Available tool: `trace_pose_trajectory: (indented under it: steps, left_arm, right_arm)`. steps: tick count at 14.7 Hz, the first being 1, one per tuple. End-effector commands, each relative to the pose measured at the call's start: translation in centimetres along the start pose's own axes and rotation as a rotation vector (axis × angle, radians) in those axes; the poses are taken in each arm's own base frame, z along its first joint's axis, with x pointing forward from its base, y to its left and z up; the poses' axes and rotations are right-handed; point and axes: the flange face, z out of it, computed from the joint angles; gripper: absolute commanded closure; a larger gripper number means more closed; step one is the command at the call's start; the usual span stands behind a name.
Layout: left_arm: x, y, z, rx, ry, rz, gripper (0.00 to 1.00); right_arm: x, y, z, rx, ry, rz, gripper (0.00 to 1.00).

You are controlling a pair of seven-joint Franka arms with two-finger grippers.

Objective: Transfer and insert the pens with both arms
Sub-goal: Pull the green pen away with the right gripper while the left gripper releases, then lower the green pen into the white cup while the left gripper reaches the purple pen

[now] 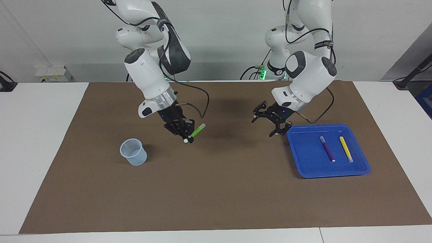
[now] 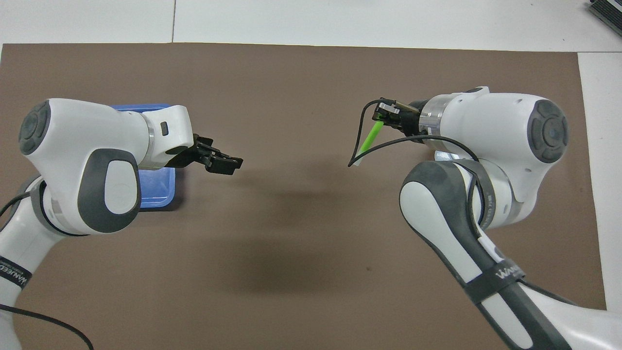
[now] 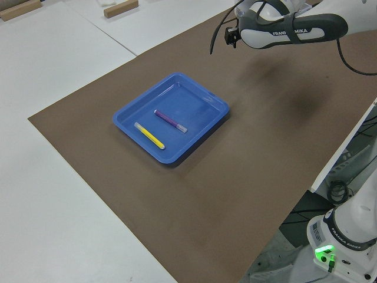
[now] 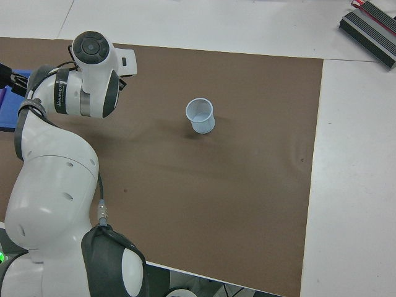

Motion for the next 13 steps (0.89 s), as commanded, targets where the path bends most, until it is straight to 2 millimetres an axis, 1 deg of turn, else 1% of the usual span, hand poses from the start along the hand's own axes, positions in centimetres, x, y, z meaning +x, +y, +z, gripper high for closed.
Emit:
trace_pose_trajectory:
  steps: [1, 3, 6, 7, 9, 10, 11, 13]
  left_arm:
    - [-0.2, -0.9, -1.6, 0.009, 0.008, -0.023, 0.00]
    - [-0.7, -1.9, -2.2, 0.006, 0.000, -0.114, 0.00]
    - [-0.2, -2.7, -4.3, -0.010, -0.012, -0.268, 0.00]
    - [0.0, -2.9, -4.8, -0.005, -0.008, -0.292, 0.00]
    - [-0.1, -3.0, -5.0, -0.004, -0.017, -0.347, 0.00]
    - [-0.1, -3.1, -5.3, -0.002, -0.015, -0.374, 0.00]
    - [-0.4, -3.7, -5.5, 0.001, -0.017, -0.408, 0.00]
    - [-0.7, -5.2, -6.6, 0.073, -0.024, -0.403, 0.00]
  right_arm:
    - [0.3, 4.0, -2.1, -0.086, 0.029, -0.124, 1.00]
    - [0.8, 7.1, -3.3, -0.128, 0.039, -0.199, 1.00]
    - [2.8, 10.5, -7.0, -0.160, 0.060, -0.277, 1.00]
    - [3.7, 12.1, -8.7, -0.172, 0.076, -0.295, 1.00]
    - [4.6, 15.5, -10.5, -0.198, 0.086, -0.349, 1.00]
    - [4.9, 16.8, -10.9, -0.207, 0.094, -0.349, 1.00]
    - [5.0, 17.4, -11.1, -0.210, 0.101, -0.341, 1.00]
    - [5.6, 17.9, -11.2, -0.208, 0.135, -0.317, 1.00]
